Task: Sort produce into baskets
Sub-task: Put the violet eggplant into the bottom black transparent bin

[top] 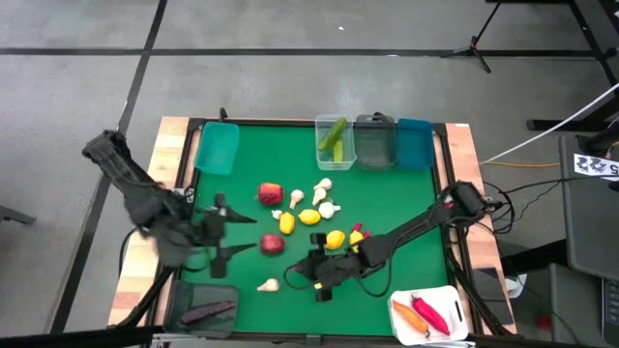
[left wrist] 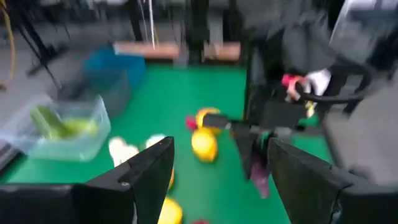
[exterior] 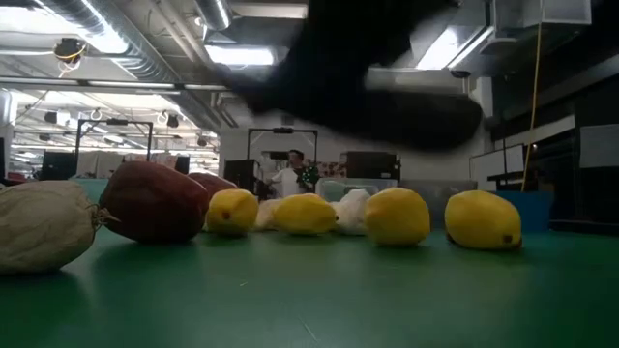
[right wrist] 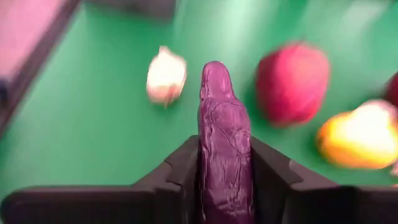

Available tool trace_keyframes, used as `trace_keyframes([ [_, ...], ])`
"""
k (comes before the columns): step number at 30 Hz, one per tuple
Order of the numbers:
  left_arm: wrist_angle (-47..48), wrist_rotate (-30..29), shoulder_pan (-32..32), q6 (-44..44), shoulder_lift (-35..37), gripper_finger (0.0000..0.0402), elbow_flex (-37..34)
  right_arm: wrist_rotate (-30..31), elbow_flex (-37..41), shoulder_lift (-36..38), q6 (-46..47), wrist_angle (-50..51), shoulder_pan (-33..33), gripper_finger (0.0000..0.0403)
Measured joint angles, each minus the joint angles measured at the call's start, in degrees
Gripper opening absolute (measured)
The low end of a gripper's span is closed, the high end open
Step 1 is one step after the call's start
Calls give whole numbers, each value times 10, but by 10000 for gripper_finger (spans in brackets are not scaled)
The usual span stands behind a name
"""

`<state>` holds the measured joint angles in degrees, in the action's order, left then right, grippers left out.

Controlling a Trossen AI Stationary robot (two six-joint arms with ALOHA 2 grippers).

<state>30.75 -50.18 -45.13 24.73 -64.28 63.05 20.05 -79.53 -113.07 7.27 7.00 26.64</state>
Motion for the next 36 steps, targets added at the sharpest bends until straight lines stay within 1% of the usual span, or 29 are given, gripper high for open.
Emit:
trace_keyframes([
  [3, -99, -38, -42, -55, 34, 255, -27, 24, 0, 40, -45, -34, 0, 120],
  [7, -283, -40, -55, -153, 47, 255, -122, 25, -1, 80, -115, -117, -1, 102],
  [10, -396, -40, -50, -185, 47, 255, -199, 1, -1, 106, -157, -187, -1, 93],
  [14, -551, -32, -28, -235, 46, 255, -289, -57, -1, 127, -178, -278, -5, 101],
  [16, -636, -2, -5, -269, 46, 255, -321, -86, -2, 128, -180, -321, -6, 109],
  [19, -729, 94, 40, -295, 39, 255, -348, -119, -2, 128, -181, -361, -13, 113],
  [22, -768, 186, 79, -306, 21, 255, -350, -128, -1, 127, -181, -381, -25, 108],
  [24, -784, 227, 100, -307, 5, 255, -350, -141, -1, 127, -181, -404, -32, 105],
  [28, -825, 271, 138, -308, -32, 255, -350, -171, -1, 127, -178, -432, -44, 103],
  [30, -853, 296, 152, -308, -49, 255, -350, -172, -1, 127, -178, -430, -47, 105],
  [36, -944, 346, 188, -315, -98, 255, -350, -177, -1, 125, -177, -435, -51, 107],
])
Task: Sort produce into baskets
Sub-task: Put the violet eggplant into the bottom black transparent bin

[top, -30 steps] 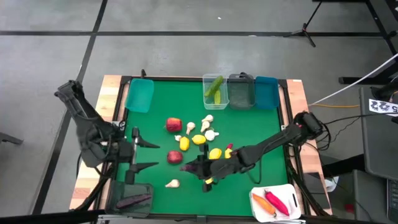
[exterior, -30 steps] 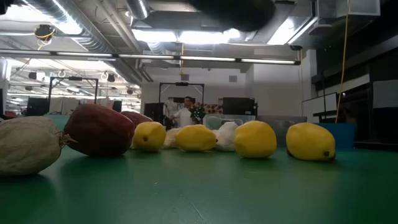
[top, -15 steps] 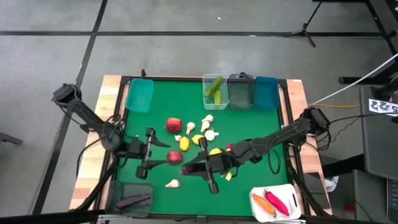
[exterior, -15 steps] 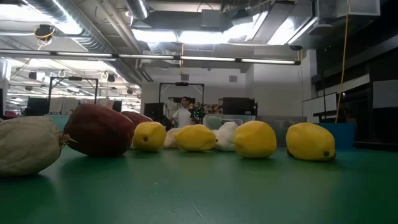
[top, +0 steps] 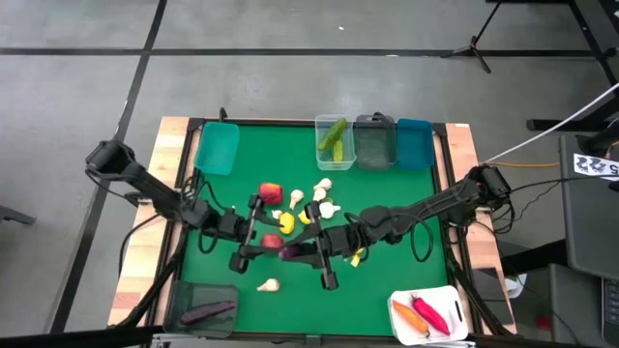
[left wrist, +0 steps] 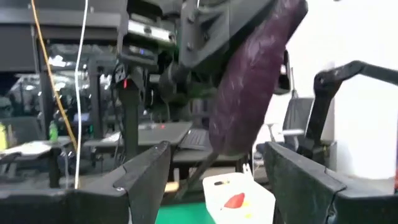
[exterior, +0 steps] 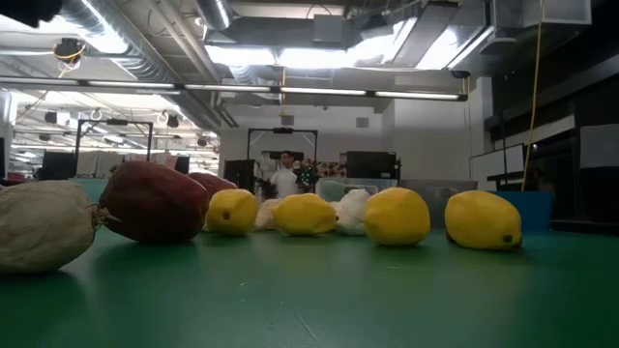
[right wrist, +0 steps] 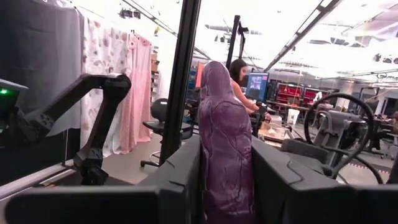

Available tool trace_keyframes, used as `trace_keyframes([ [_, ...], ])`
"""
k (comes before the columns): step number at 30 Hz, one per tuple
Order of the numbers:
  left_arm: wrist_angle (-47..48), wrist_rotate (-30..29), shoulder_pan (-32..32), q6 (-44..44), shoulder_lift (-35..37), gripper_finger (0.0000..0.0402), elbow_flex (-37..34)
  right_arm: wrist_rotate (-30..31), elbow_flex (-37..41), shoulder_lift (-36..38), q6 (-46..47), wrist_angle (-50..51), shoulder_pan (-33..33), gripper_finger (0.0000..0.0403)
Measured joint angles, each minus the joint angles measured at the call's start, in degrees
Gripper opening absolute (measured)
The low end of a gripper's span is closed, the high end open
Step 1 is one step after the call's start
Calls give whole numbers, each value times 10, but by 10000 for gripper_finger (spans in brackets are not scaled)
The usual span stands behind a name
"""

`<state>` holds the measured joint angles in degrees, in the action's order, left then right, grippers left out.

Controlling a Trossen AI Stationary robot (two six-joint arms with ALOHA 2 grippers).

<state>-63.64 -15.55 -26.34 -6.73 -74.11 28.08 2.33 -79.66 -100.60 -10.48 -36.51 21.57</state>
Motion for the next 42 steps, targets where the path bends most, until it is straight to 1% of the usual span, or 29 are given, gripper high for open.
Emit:
trace_keyframes([
  [3, -31, 24, 11, 5, -21, 255, 2, 0, 0, -10, -3, -12, 0, 107],
  [9, -12, 71, 21, 6, -62, 255, 49, 0, 0, -36, -3, -33, -10, 107],
  [15, 43, 76, 21, 12, -72, 255, 72, 1, 0, -37, -5, -41, -14, 108],
  [22, 25, 81, 21, 20, -71, 254, 74, 0, 0, -37, -9, -45, -17, 108],
  [32, 8, 88, 33, 19, -71, 216, 74, -4, 0, -37, -16, -57, -18, 108],
  [42, 8, 91, 36, 28, -71, 203, 74, -4, 0, -37, -22, -59, -18, 108],
])
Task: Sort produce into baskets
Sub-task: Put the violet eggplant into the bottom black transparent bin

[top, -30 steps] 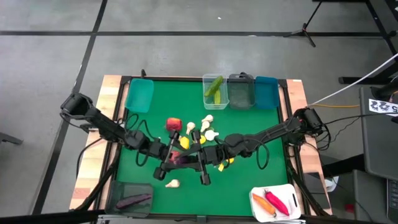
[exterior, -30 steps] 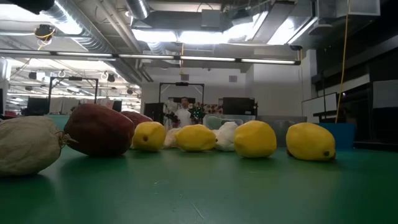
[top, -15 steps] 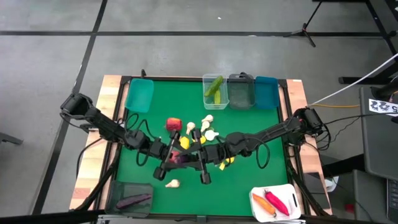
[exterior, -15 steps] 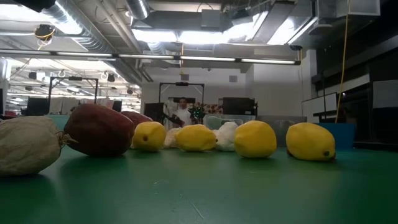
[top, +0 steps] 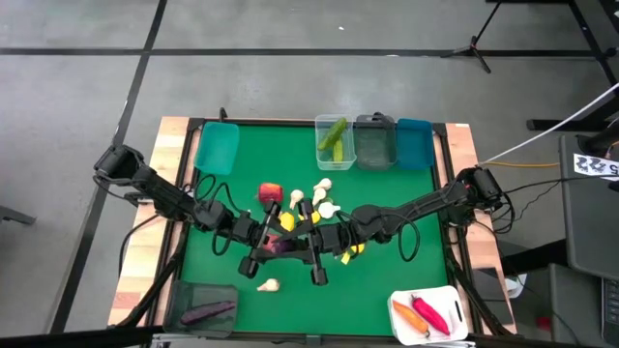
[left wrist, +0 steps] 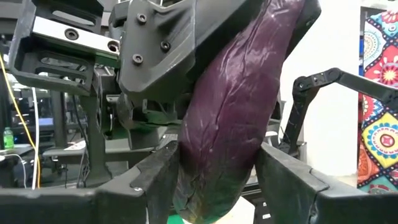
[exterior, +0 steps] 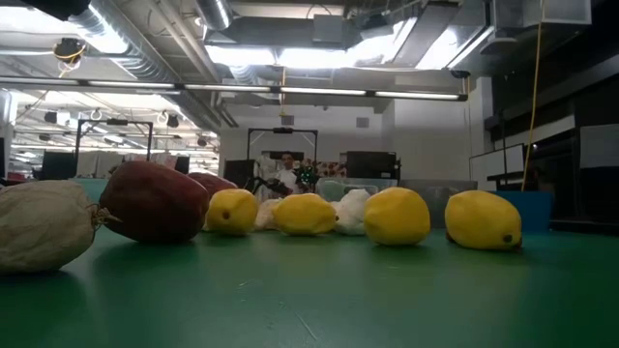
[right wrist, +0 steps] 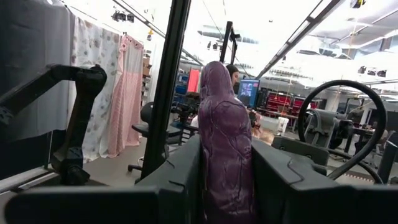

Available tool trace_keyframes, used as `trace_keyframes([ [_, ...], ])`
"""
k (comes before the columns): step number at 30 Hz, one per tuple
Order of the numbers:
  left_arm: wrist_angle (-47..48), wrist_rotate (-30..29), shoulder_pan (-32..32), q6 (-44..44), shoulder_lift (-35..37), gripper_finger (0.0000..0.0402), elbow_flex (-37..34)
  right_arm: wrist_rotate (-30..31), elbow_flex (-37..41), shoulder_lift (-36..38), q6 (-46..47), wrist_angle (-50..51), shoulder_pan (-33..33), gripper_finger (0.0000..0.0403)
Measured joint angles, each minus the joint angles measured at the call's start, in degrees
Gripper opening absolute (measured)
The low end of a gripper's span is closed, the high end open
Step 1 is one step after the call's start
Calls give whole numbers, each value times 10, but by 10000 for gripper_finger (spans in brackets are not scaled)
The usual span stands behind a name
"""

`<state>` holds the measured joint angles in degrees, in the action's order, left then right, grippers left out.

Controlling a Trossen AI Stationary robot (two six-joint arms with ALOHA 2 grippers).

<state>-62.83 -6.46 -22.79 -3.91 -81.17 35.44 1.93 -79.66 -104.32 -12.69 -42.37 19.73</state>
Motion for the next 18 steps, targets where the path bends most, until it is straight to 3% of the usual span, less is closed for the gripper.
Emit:
trace_keyframes([
  [14, -21, 2, 2, 4, 0, 201, 0, -12, 0, 0, -23, -16, -4, 108],
  [18, -22, 24, 2, 4, 0, 219, 0, -23, 0, 0, -26, -11, -3, 108],
])
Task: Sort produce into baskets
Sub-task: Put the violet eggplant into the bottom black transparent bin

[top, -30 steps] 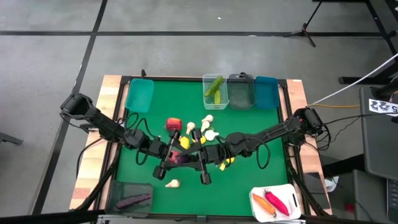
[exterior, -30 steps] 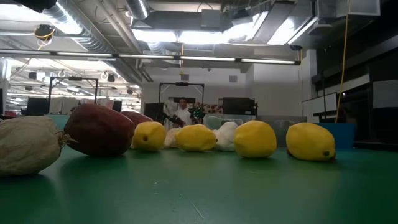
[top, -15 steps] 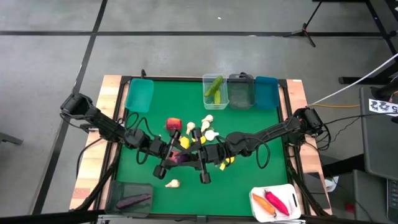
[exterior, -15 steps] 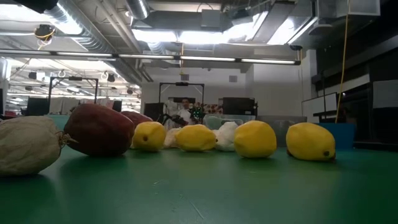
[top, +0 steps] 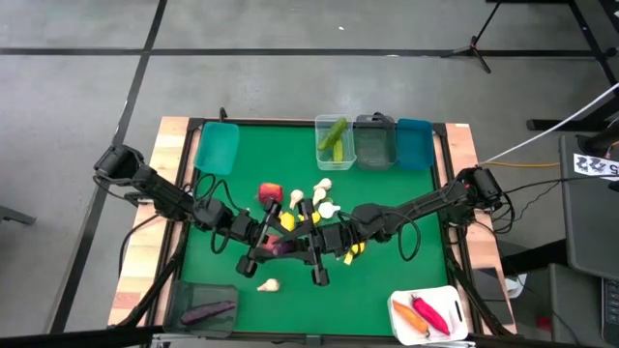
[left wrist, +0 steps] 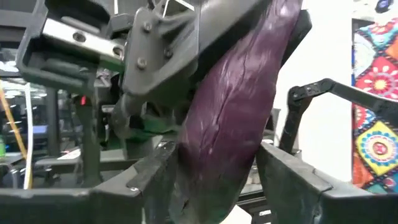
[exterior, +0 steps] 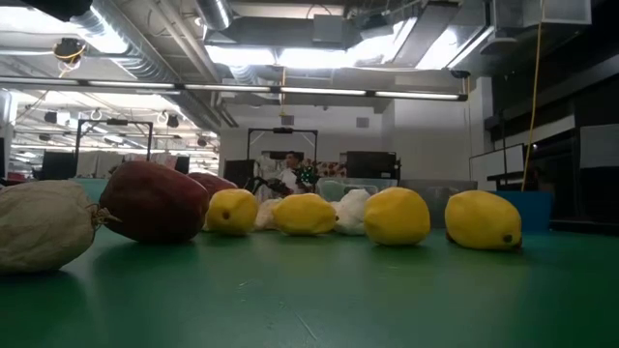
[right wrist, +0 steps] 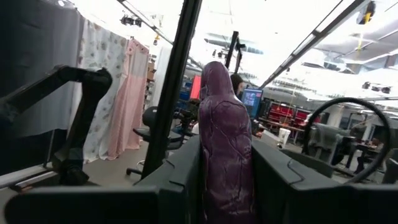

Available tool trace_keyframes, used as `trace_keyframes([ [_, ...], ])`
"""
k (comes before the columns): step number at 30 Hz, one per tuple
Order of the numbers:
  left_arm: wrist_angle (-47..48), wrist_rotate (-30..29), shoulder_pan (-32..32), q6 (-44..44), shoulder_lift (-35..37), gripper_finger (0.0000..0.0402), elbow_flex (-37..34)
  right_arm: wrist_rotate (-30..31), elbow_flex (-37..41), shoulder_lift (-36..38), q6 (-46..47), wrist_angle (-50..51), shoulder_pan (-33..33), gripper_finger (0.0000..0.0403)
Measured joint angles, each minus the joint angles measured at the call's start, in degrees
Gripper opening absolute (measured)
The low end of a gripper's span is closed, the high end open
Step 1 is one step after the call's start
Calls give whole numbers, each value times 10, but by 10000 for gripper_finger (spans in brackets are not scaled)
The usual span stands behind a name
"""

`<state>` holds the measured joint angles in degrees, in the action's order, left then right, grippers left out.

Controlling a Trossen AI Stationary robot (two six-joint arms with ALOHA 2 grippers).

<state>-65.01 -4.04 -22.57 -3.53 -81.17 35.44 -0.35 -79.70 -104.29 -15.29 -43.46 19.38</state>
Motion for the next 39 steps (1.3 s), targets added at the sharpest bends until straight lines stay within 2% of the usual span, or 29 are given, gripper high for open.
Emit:
trace_keyframes([
  [6, 13, 6, 0, 3, 0, 272, 0, -4, 0, 0, 0, 1, 0, 108],
  [10, 50, 8, 8, 23, -6, 289, 0, -11, 0, 0, 14, -4, -5, 108],
  [18, 45, 15, 20, 37, -21, 282, 0, -84, 0, -18, 85, -39, -27, 108],
  [28, 22, 40, 20, 27, -20, 280, 0, -96, 0, -18, 104, -48, -25, 108],
  [35, 21, 68, 20, 71, -20, 280, 0, -131, 0, -18, 140, -59, -25, 108],
  [39, 18, 85, 20, 112, -20, 280, 0, -143, 0, -18, 163, -9, -25, 108],
])
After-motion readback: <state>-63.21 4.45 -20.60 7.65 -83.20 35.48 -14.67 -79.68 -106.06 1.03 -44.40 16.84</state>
